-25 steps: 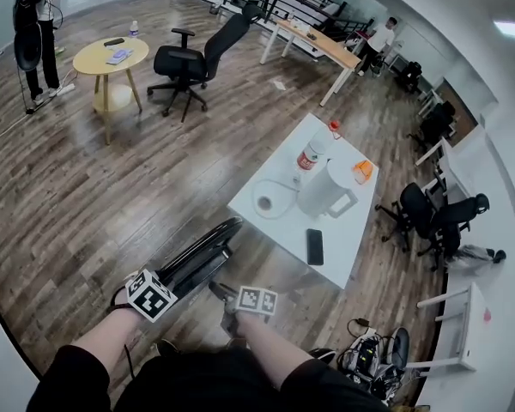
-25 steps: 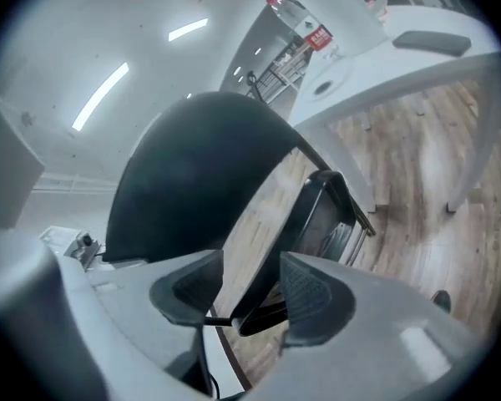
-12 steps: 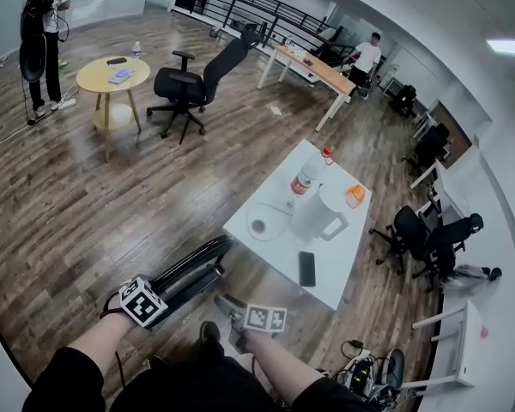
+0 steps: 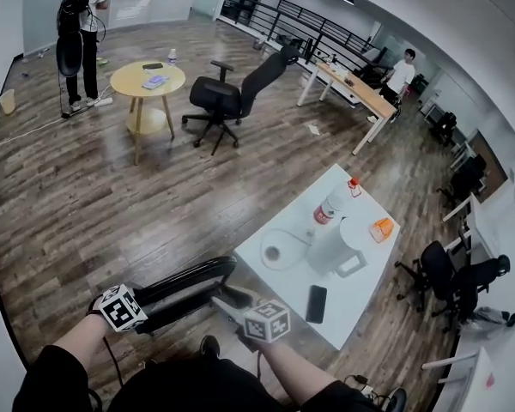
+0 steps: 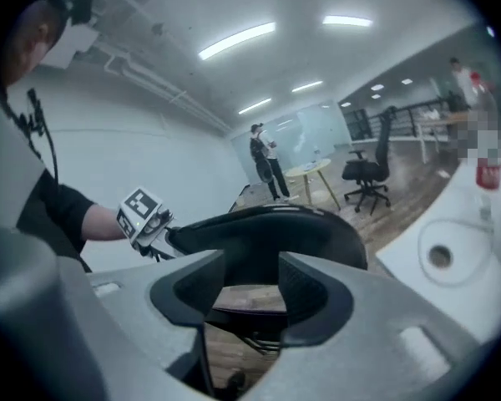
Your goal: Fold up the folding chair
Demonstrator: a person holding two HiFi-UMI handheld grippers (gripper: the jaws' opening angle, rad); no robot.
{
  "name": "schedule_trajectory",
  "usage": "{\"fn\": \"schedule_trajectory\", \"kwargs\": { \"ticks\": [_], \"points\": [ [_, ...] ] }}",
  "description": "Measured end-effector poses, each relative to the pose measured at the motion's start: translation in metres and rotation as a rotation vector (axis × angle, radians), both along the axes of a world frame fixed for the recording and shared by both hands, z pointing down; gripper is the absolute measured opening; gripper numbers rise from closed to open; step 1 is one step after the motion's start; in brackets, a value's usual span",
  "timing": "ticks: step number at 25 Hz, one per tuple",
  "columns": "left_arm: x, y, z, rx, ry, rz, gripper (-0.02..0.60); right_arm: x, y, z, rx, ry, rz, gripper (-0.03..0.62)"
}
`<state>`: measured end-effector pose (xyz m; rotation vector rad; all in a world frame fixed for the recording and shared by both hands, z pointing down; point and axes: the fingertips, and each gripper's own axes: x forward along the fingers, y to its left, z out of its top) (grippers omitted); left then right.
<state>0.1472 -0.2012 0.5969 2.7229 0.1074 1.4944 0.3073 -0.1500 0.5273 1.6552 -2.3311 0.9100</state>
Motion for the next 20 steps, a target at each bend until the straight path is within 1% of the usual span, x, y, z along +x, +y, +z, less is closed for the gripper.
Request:
{"fn": "schedule_trajectory", "kwargs": {
  "ticks": [2,5,8,13,16,18,20],
  "points": [
    [-0.001,-0.002,0.001,-0.003,0.012,-0.005,0.074,0.005,-0.01,-0.007,0.039,0.123,-0.104,0.202],
    [-0.005,0.0,0.001,-0.007,0.0,-0.008,0.075,0.014,-0.025,-0.012,0.084,0.279,-0.25,0.204],
    [-0.007,0.004,-0.001,-0.007,-0.002,-0.007,0.075,0.019,-0.037,-0.014,0.117,0.399,-0.381,0.204],
    [-0.009,0.003,-0.003,-0.011,-0.019,-0.038,0.077,0.019,-0.055,-0.013,0.156,0.585,-0.604,0.204],
    [-0.012,0.011,-0.002,-0.006,-0.037,-0.038,0.077,0.013,-0.055,-0.003,0.158,0.672,-0.747,0.203],
    [-0.015,0.018,0.0,-0.01,-0.046,-0.044,0.077,0.007,-0.052,0.004,0.166,0.705,-0.836,0.203],
    [-0.016,0.018,0.003,-0.008,-0.054,-0.054,0.081,0.005,-0.052,0.005,0.171,0.721,-0.903,0.21]
  ]
}}
